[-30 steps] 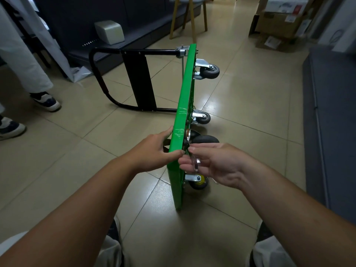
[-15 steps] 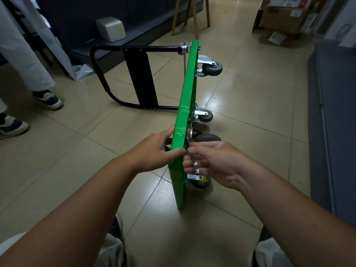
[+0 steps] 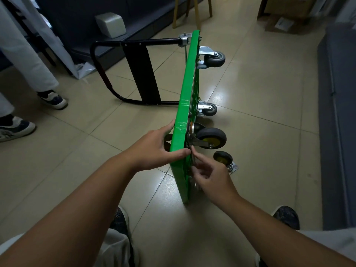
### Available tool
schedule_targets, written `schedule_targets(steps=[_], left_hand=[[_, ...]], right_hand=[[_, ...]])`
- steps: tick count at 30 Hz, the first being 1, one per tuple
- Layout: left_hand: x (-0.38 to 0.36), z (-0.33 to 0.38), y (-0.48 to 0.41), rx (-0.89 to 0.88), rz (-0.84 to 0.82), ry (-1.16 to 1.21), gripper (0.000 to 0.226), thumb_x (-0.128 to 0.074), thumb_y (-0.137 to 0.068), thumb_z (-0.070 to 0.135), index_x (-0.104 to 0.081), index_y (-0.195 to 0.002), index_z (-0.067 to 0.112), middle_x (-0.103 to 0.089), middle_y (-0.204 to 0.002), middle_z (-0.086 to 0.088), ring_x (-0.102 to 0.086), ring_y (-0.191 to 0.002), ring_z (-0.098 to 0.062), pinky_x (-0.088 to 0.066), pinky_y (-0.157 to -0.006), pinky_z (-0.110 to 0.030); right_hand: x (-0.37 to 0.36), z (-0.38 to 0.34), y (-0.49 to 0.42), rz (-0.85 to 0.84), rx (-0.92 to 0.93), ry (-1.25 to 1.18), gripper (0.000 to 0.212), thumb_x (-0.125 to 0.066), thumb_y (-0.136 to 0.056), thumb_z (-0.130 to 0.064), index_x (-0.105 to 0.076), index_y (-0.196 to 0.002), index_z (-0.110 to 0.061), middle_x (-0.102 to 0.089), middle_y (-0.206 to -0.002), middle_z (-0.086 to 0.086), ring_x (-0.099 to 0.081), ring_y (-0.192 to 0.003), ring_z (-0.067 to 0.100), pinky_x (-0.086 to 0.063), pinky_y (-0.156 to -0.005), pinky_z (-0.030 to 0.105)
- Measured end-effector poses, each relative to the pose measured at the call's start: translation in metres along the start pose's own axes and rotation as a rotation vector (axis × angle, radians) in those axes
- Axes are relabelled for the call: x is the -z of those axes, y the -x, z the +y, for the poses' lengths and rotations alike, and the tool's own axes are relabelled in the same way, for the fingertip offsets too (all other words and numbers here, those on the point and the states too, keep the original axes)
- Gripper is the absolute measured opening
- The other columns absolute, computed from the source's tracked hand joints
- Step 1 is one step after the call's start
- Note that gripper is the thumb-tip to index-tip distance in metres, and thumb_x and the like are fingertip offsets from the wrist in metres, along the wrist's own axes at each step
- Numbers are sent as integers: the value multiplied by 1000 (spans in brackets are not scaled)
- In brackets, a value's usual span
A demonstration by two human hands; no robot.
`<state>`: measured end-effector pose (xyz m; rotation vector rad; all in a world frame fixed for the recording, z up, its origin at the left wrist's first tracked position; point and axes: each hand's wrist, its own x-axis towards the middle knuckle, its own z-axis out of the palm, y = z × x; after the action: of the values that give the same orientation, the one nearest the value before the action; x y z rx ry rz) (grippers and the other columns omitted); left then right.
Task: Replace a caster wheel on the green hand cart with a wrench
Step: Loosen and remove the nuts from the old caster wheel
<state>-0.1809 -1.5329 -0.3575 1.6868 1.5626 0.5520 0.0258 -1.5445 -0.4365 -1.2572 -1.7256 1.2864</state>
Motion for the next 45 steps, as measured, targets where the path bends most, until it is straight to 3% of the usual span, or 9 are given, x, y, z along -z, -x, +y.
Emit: schedule_targets(steps=[3, 7, 13, 18, 27, 35, 39, 43, 45], left_hand=[[1, 0, 1, 0, -1, -3, 110, -75, -77, 67, -13, -162, 39, -53, -151, 7, -54, -133, -12, -60, -93, -39], [1, -2, -1, 3, 8, 4, 106, -79, -80, 57, -15, -163, 36, -51, -152, 6, -55, -133, -13, -61, -92, -41], [2, -3, -4, -9, 17, -34, 107, -80, -77, 59, -20, -162, 35, -56, -148, 6, -55, -130, -9, -61, -91, -38], [1, -4, -4, -2, 2, -9, 114, -71, -65, 74, -19, -161, 40, -59, -144, 7, -58, -129, -11, -61, -93, -41], [1, -4, -4, 1, -17, -86, 106, -56, -71, 81, -16, -161, 43, -58, -147, 5, -62, -123, -15, -58, -96, -43], [-1, -9, -8, 59, 5, 59, 80, -35, -82, 75, -23, -157, 50, -61, -142, 0, -67, -114, -19, -51, -104, -49], [-1, -8, -7, 66, 1, 73, 81, -35, -81, 71, -22, -158, 48, -62, -140, -2, -67, -112, -19, -51, -103, -48], [0, -6, -7, 75, -2, 67, 85, -34, -80, 71, -21, -159, 46, -60, -144, -2, -67, -112, -19, -51, -104, -48], [0, -7, -7, 79, 4, 66, 83, -34, -80, 70, -22, -159, 47, -61, -143, -1, -67, -112, -19, -51, -104, -48]], right_hand=[[0, 2, -2, 21, 75, 47, 68, -66, -93, -6, -46, -143, -46, -70, -108, -8, -70, -96, 13, -60, -85, 30], [7, 2, 8, 3, 49, 38, 67, -67, -91, -2, -48, -145, -39, -71, -101, 6, -70, -86, 23, -61, -81, 37], [22, -35, 27, -84, -303, -467, 50, -61, -93, 7, -55, -140, -10, -75, -90, 21, -75, -84, 35, -61, -84, 47], [32, -83, 9, -64, -497, -742, 40, -59, -94, 5, -55, -134, -1, -74, -91, 27, -75, -86, 37, -63, -73, 40], [46, -113, -16, -110, -603, -716, 17, -57, -95, 3, -59, -110, 11, -72, -86, 30, -74, -71, 28, -63, -62, 33], [51, -132, -36, -218, -708, -622, 14, -52, -97, 1, -62, -101, 11, -72, -79, 26, -73, -67, 24, -62, -71, 33], [50, -132, -33, -205, -738, -616, 14, -50, -98, 1, -60, -99, 11, -71, -77, 26, -72, -63, 24, -62, -63, 30], [55, -135, -33, -174, -801, -713, 12, -49, -99, 0, -55, -94, 9, -69, -73, 26, -71, -55, 24, -54, -40, 24], [57, -135, -35, -171, -804, -755, 12, -49, -98, 0, -55, -94, 10, -69, -71, 26, -72, -56, 23, -59, -49, 28]])
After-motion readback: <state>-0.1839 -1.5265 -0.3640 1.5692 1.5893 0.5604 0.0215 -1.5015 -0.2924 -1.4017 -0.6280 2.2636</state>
